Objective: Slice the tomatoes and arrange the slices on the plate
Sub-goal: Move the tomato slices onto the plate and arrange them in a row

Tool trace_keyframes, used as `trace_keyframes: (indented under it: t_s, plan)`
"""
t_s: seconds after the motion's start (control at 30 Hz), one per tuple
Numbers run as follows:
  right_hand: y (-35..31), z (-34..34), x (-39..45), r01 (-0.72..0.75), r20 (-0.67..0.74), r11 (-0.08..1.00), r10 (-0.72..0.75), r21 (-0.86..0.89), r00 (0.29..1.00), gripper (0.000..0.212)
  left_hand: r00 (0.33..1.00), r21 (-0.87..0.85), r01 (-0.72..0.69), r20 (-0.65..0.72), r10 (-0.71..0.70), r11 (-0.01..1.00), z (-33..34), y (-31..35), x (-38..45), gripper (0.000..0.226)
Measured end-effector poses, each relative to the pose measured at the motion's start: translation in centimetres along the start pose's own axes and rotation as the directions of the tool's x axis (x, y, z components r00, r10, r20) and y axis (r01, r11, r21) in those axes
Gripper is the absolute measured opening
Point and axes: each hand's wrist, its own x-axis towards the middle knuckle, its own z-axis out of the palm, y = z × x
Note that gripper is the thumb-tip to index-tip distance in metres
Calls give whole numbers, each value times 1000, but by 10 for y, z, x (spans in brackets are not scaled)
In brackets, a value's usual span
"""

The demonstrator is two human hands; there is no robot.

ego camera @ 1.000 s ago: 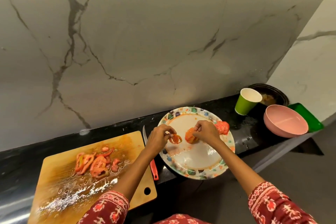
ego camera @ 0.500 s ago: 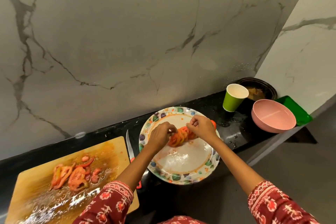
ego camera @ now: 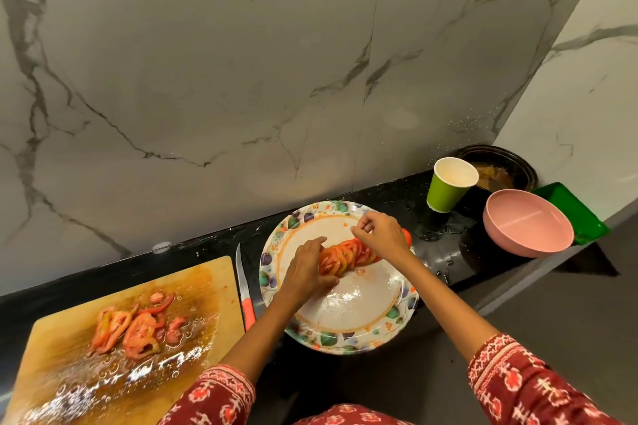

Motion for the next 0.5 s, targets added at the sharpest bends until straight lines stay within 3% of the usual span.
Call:
trace_keyframes:
  t_s: [0.1,0.27,0.5]
  plan:
    - [-3,3,1,-1,6,1000,1,17,1000,14,1000,-4,9,-24,-9,1000,0,1,-2,84]
    - [-12,16,-4,12,21,999,-13,48,1000,15,996,-71,-2,-84,-4,997,-11,-10,-14,105]
    - [-57,53,-19,106,76,991,-112,87,991,15,942,-189,18,-325,-79,982,-46,-60,-57,60]
